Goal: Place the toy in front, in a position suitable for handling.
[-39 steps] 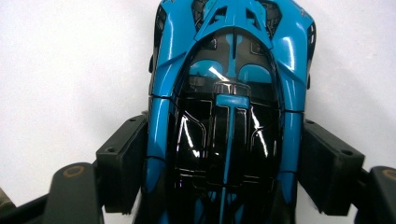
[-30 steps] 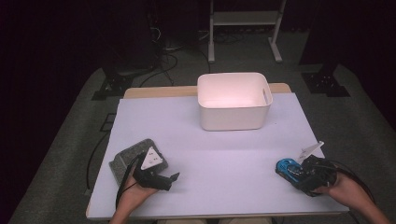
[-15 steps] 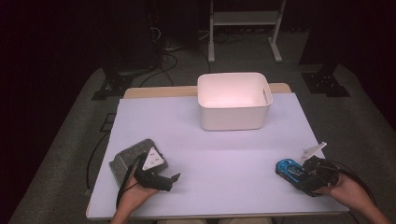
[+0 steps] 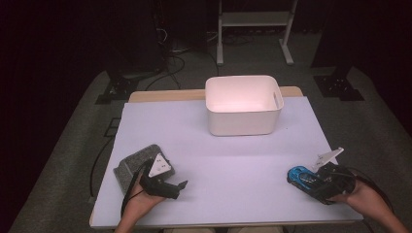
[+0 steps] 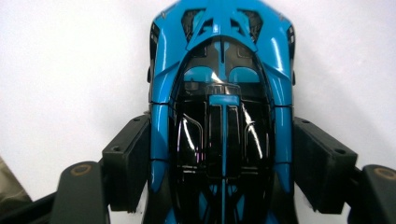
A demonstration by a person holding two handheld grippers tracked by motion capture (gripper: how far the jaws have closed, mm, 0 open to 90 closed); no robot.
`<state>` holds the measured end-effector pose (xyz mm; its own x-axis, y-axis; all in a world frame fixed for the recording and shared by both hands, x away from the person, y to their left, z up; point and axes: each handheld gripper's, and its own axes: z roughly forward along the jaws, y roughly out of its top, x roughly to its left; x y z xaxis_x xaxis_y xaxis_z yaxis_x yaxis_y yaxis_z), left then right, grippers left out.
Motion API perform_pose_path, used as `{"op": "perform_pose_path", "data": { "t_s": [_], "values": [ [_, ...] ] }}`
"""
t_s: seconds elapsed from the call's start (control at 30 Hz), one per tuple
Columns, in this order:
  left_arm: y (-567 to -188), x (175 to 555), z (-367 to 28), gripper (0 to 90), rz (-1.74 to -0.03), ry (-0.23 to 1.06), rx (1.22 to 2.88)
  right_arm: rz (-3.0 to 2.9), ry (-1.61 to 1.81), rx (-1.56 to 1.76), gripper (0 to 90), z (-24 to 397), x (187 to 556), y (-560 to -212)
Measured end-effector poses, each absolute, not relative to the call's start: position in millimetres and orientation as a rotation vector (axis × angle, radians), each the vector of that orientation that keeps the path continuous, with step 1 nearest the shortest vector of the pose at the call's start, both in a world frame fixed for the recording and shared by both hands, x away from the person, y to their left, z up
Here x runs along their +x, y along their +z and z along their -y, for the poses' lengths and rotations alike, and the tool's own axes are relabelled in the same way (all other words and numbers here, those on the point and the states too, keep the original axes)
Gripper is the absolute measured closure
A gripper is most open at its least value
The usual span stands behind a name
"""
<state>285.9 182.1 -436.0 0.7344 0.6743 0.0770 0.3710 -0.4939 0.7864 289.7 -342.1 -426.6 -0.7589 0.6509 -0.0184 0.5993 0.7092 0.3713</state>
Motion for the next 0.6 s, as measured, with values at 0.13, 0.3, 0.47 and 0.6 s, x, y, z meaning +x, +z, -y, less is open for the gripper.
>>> {"op": "perform_pose_path", "data": {
  "t_s": [0.13, 0.3, 0.47, 0.6],
  "values": [
    [-435.5, 286.0, -182.7, 2.8, -0.789, 0.485, 2.130, -2.760, 0.536, 1.016, 27.0, 342.7, 288.8, -427.3],
    [-436.7, 286.4, -182.3, 2.7, -0.787, 0.480, 2.140, -2.771, 0.502, 1.025, 26.7, 341.3, 289.6, -427.1],
    [-437.3, 286.1, -181.2, 2.7, -0.782, 0.476, 2.146, -2.797, 0.421, 1.033, 26.6, 333.4, 295.3, -425.4],
    [-438.7, 286.3, -180.6, 2.7, -0.781, 0.473, 2.153, -2.795, 0.432, 1.026, 26.5, 330.3, 298.0, -426.1]
  ]
}}
